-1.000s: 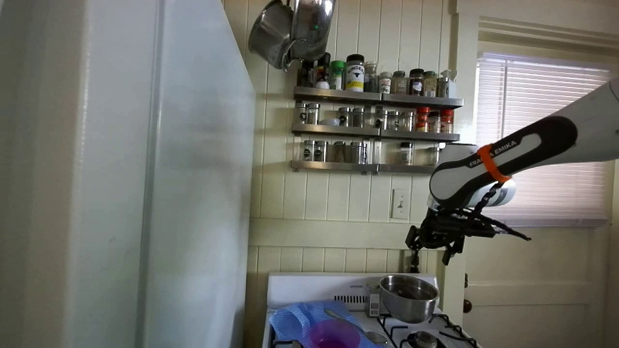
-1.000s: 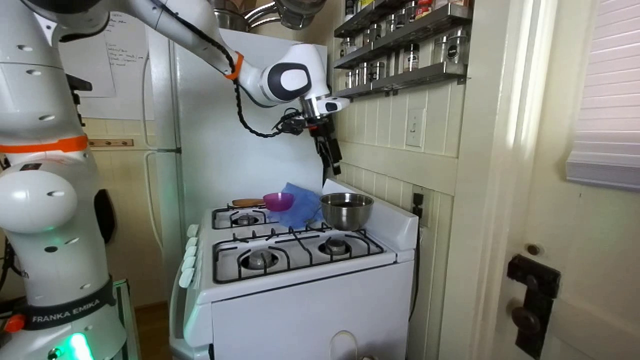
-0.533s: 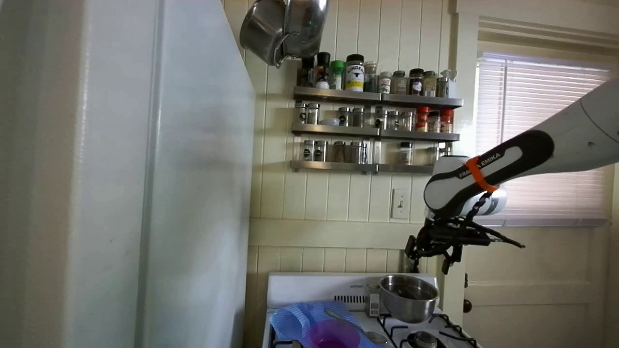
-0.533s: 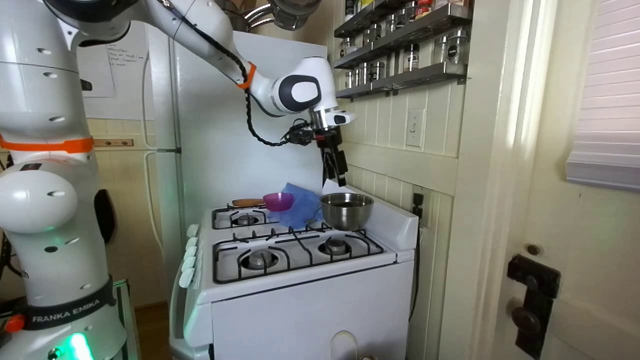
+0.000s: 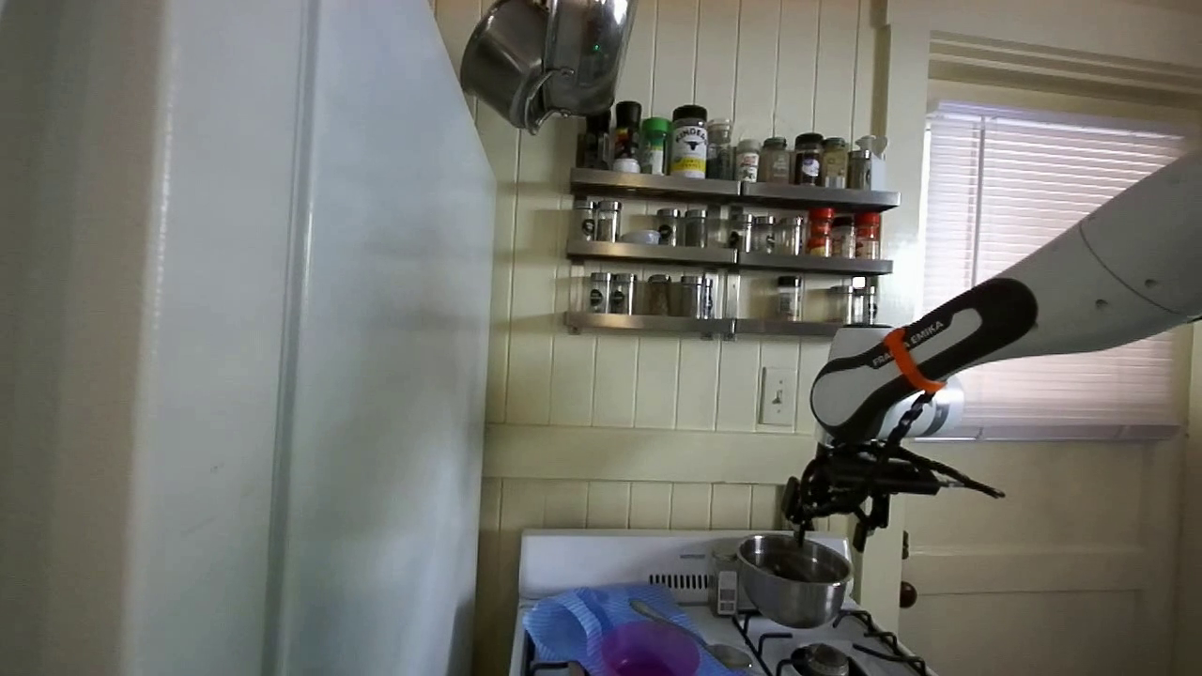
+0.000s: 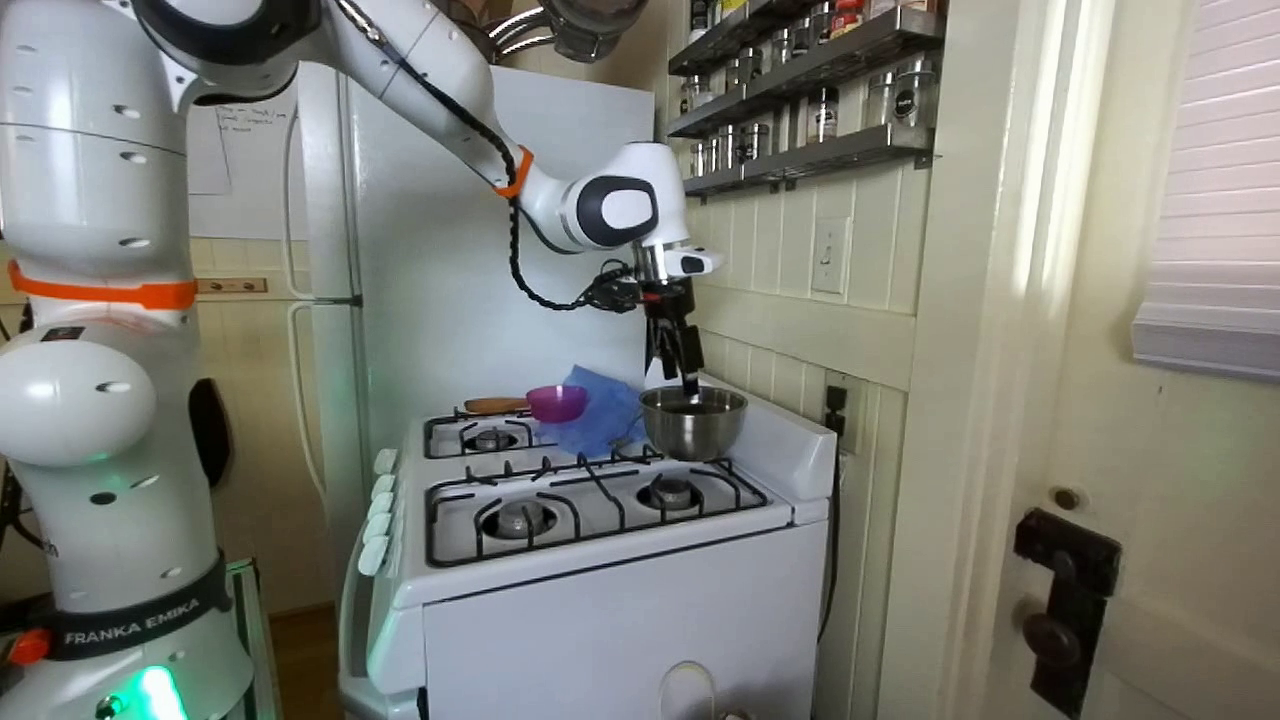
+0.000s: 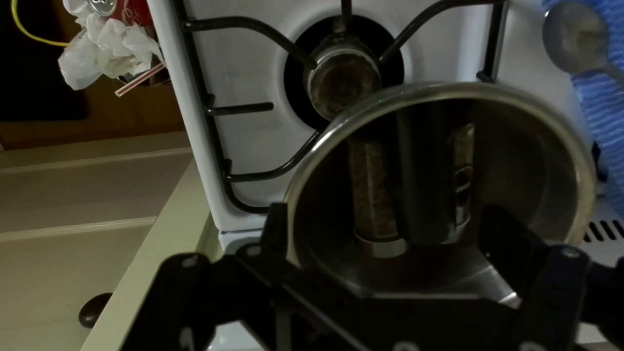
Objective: Put the black bottle on the bottom shelf
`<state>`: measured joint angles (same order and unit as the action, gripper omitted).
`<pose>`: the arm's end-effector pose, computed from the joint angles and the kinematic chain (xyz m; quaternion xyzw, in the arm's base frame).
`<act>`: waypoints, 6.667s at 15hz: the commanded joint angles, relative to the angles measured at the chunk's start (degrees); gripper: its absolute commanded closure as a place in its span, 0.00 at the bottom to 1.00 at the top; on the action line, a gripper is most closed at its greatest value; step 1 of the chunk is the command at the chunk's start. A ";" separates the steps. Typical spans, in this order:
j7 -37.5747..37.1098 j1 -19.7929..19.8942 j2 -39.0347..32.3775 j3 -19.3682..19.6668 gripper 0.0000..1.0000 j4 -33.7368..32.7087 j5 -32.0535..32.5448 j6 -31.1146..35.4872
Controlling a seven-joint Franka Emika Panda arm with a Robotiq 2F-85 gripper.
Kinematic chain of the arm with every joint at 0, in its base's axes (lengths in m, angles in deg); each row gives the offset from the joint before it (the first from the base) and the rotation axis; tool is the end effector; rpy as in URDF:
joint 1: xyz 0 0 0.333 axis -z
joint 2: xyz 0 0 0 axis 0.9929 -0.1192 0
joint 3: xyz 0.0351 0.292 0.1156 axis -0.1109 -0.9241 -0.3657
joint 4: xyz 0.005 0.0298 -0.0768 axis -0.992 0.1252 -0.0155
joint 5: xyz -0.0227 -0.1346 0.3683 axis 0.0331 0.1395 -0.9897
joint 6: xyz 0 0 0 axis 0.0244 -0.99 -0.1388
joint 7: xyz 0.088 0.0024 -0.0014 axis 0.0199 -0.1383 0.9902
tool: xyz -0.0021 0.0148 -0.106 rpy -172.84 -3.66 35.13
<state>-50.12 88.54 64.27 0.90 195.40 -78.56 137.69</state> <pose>0.5762 -0.0738 0.4155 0.9770 -0.1859 0.1034 0.0138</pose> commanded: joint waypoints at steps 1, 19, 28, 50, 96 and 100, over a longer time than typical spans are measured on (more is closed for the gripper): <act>-0.10 -1.47 -5.34 0.55 0.00 -4.26 -0.18 -0.42; -1.32 -5.30 -12.55 1.93 0.77 -9.89 1.31 -0.66; -10.32 -8.85 -3.91 3.65 0.82 -6.20 14.07 3.90; -83.89 -17.17 -3.23 10.28 0.82 -9.11 78.46 22.05; -124.23 -18.34 -25.38 -10.35 0.82 -15.34 119.93 -42.82; -125.83 -19.14 -20.80 -11.71 0.82 -10.87 124.60 -42.08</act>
<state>-173.74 69.51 38.75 -9.84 179.53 42.51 94.32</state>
